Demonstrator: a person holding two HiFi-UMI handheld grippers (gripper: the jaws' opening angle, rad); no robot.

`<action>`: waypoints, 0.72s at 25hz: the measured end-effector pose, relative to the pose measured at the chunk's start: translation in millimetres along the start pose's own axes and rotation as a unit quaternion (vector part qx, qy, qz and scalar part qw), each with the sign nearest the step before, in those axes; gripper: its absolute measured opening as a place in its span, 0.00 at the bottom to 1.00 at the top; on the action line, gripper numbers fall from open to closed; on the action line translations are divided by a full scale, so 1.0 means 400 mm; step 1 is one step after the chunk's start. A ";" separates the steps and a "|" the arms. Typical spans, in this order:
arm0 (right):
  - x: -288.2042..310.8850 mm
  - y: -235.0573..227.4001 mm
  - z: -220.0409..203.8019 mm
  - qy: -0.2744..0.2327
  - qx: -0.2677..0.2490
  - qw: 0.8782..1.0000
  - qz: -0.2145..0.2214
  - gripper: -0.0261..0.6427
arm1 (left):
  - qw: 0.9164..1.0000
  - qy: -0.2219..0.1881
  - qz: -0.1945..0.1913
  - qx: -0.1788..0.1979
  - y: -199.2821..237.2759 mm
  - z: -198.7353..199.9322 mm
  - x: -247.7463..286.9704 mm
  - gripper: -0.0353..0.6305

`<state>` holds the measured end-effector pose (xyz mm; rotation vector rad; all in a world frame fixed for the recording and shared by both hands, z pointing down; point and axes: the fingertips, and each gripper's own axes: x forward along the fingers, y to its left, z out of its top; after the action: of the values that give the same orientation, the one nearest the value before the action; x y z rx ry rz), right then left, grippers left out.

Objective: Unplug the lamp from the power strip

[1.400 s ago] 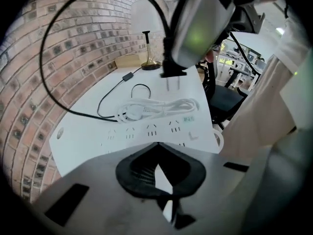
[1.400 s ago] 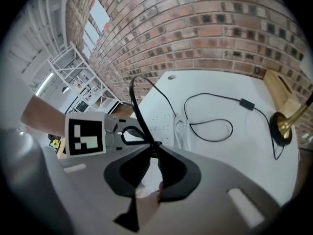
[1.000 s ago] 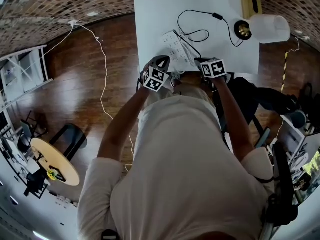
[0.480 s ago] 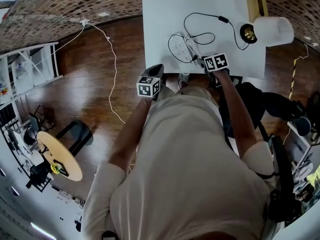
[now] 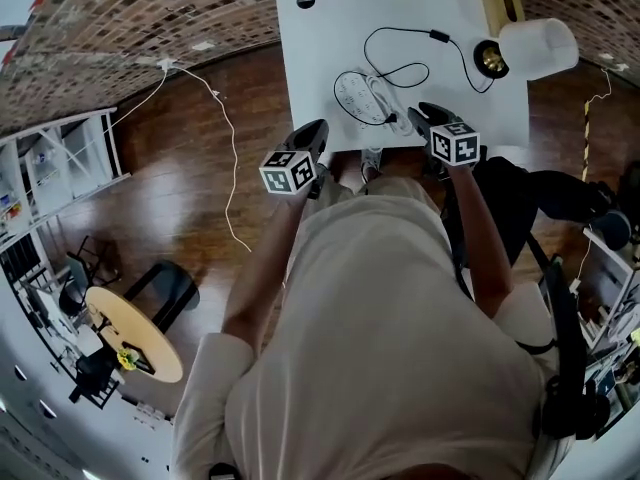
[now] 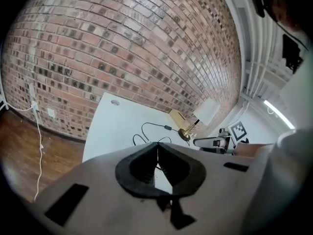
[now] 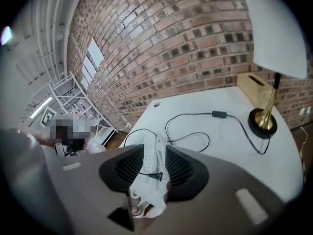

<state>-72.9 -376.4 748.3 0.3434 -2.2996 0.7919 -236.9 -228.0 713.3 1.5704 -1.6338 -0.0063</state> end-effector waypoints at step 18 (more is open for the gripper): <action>-0.103 0.419 0.174 -0.106 -0.152 0.980 -0.071 0.23 | 0.982 -0.052 -0.126 0.127 -0.087 0.146 -0.261 0.06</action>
<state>-151.1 -287.6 604.6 0.4637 -2.5158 0.3386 -256.3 -180.5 599.8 1.9956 -1.5504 -0.0135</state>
